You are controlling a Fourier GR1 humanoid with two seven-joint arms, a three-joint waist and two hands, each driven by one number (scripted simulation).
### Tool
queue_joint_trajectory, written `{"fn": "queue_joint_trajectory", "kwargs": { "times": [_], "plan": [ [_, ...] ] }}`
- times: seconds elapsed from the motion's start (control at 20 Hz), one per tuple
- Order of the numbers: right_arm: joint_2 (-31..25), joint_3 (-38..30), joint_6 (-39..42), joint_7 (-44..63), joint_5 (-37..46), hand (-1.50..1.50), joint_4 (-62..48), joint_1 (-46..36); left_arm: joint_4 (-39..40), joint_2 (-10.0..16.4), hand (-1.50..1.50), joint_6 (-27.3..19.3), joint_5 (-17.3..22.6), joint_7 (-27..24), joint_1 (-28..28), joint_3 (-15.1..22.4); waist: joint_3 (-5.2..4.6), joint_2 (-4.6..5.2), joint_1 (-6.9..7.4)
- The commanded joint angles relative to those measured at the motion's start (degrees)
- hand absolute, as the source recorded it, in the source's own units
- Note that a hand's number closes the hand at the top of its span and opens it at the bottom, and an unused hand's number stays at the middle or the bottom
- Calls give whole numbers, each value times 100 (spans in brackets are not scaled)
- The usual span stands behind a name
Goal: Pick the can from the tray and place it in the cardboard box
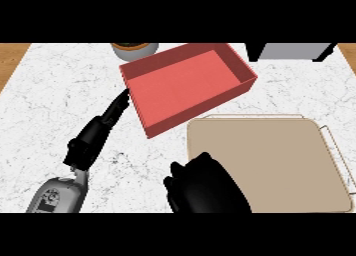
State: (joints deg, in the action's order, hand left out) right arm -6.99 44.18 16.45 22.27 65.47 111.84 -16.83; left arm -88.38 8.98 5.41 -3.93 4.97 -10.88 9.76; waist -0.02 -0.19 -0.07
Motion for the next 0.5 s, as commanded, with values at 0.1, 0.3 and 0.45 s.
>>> {"fn": "queue_joint_trajectory", "kwargs": {
  "times": [0.1, 0.3, 0.45],
  "plan": [
    [395, -208, 876, 312, -482, 150, 1644, -24, -11, -19, 0, 70, -17, -232, 228, -11, -1, 2, -15],
    [678, -545, 1402, 950, -485, 150, 2350, -150, -157, -116, 0, 39, -45, 361, -205, -14, 0, 2, -24],
    [689, -722, 848, 1164, -796, 150, 2098, -146, 155, 33, 0, 188, 46, -35, -221, -308, 0, 19, -7]
  ]
}}
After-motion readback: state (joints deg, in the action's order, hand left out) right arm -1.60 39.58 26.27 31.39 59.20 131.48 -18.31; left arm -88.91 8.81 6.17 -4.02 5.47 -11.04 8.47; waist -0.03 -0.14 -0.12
